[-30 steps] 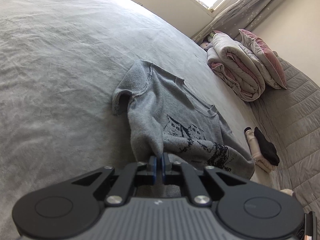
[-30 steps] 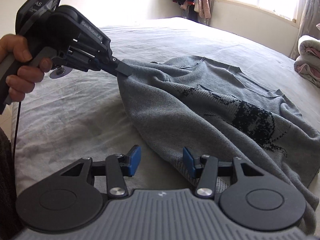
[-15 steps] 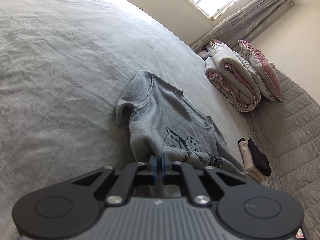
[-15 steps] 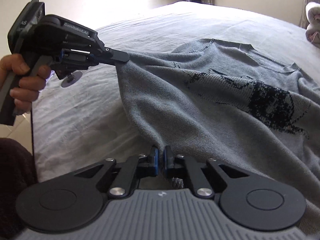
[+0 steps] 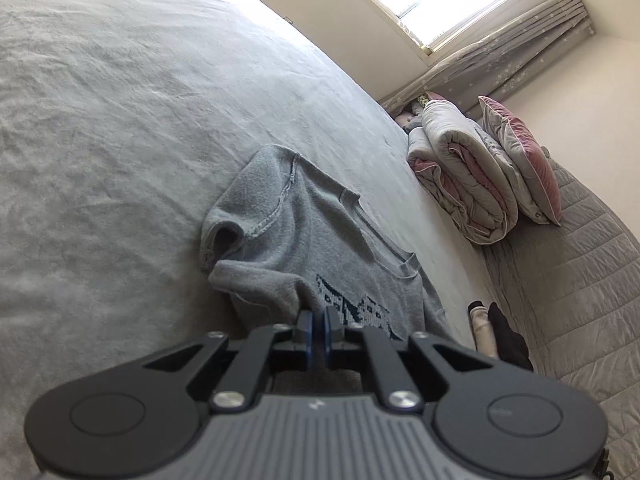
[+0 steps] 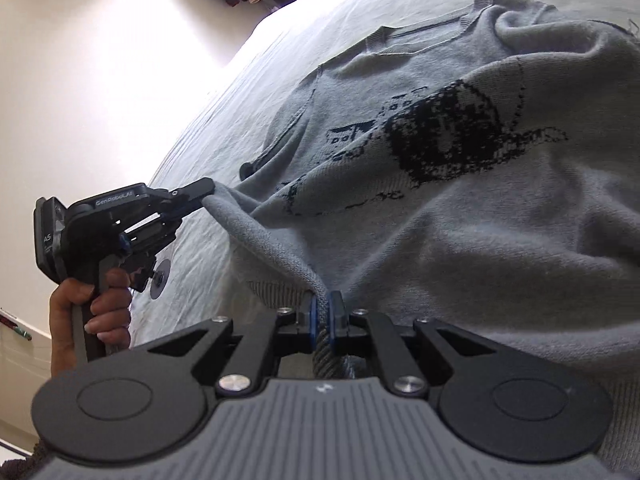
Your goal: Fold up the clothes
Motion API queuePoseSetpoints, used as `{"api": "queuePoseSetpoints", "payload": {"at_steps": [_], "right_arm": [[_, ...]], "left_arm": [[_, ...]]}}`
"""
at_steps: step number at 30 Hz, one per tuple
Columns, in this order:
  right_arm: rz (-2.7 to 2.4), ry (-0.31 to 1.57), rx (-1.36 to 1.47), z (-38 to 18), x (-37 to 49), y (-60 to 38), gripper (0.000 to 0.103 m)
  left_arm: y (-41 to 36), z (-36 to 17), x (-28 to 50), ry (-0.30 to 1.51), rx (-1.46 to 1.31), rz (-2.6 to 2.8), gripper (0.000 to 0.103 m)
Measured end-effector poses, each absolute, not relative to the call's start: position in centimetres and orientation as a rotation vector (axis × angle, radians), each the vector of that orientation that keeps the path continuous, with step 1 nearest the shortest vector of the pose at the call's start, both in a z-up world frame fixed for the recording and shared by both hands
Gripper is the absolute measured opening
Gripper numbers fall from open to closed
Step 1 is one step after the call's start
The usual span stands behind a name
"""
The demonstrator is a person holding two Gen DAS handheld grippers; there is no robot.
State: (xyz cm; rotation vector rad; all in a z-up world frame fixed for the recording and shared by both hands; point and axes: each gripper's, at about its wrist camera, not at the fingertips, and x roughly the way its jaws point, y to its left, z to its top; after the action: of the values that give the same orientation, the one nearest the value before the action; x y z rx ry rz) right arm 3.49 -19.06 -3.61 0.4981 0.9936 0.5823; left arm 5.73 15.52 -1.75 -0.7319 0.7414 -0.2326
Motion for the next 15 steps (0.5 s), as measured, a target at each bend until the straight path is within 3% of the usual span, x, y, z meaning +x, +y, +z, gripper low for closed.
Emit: {"api": "queuePoseSetpoints", "payload": {"at_steps": [2,4,6,9,12,15], "right_arm": [[0.494,0.998,0.473,-4.2,4.0,-19.9,0.007],[0.433,0.996,0.439,-4.8,4.5,-20.3,0.009],[0.434,0.987,0.448,-4.9,4.6,-20.6,0.011],[0.424,0.946,0.373,-3.8,3.9,-20.2,0.019],[0.412,0.863,0.271,-2.7,2.8,-19.6,0.038],[0.448,0.762,0.184,-1.5,1.6,-18.6,0.041]], "left_arm": [[14.6,-2.3,6.4,0.74,-0.725,-0.228,0.008],[14.2,-2.7,6.7,0.765,-0.702,-0.205,0.02],[14.2,-3.0,6.9,0.789,-0.685,-0.183,0.039],[14.8,-3.1,6.6,0.796,-0.705,-0.182,0.04],[15.3,-3.2,6.4,0.804,-0.752,-0.208,0.04],[14.9,-3.6,6.5,0.847,-0.751,-0.232,0.039]]}}
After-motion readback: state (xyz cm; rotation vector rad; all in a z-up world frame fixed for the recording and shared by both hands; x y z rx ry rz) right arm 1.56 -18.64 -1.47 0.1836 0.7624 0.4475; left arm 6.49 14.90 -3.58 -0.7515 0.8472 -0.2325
